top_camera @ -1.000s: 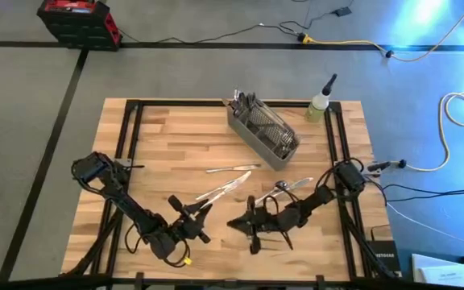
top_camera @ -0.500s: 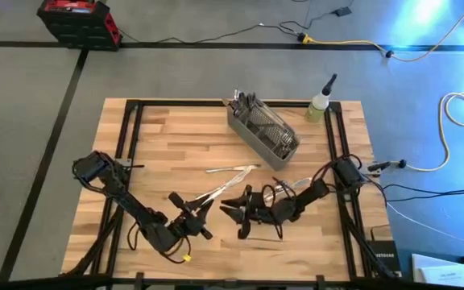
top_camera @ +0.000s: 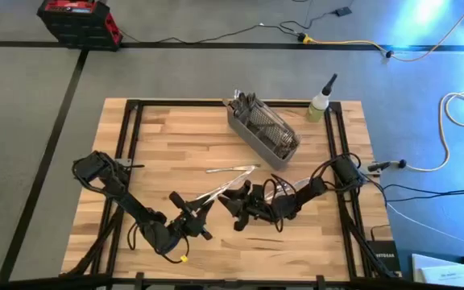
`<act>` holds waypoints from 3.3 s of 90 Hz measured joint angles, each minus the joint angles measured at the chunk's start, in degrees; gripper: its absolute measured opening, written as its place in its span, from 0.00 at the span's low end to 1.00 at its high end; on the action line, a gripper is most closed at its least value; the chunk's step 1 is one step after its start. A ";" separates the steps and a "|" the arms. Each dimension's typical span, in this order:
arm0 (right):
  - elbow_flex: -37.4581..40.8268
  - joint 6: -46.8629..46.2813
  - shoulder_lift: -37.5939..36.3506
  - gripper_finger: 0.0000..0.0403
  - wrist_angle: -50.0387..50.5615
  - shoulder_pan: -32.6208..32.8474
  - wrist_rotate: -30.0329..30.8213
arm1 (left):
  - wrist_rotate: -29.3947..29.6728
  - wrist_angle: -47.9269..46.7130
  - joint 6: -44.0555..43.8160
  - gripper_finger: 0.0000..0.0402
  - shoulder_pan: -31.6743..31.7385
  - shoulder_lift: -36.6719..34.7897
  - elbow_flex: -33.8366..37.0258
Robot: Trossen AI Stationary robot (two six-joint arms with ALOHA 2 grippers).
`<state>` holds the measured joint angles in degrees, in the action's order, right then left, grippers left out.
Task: Sort silverware
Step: Put the silver knife into the gray silverware organizer
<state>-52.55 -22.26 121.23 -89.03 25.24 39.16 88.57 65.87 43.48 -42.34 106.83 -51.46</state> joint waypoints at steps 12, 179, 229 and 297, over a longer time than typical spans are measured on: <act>-0.38 -1.65 0.00 0.31 2.30 -1.00 -0.18 | -0.24 0.00 -0.17 0.14 0.13 0.00 0.00; 2.10 11.08 -3.75 0.00 2.71 -2.43 2.27 | 1.39 -0.58 -5.97 0.22 -3.33 -0.33 4.90; 12.43 18.23 -30.55 0.00 30.18 -6.34 12.93 | -31.58 -9.03 -63.83 0.22 2.62 -0.33 20.77; 1.44 0.03 -41.83 0.00 87.40 -35.00 -0.89 | -45.81 -19.47 -73.67 0.22 7.87 -0.31 20.92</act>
<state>-51.11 -22.24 79.40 -1.63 -9.76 38.27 42.76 46.39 -30.19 -34.47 106.52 -30.55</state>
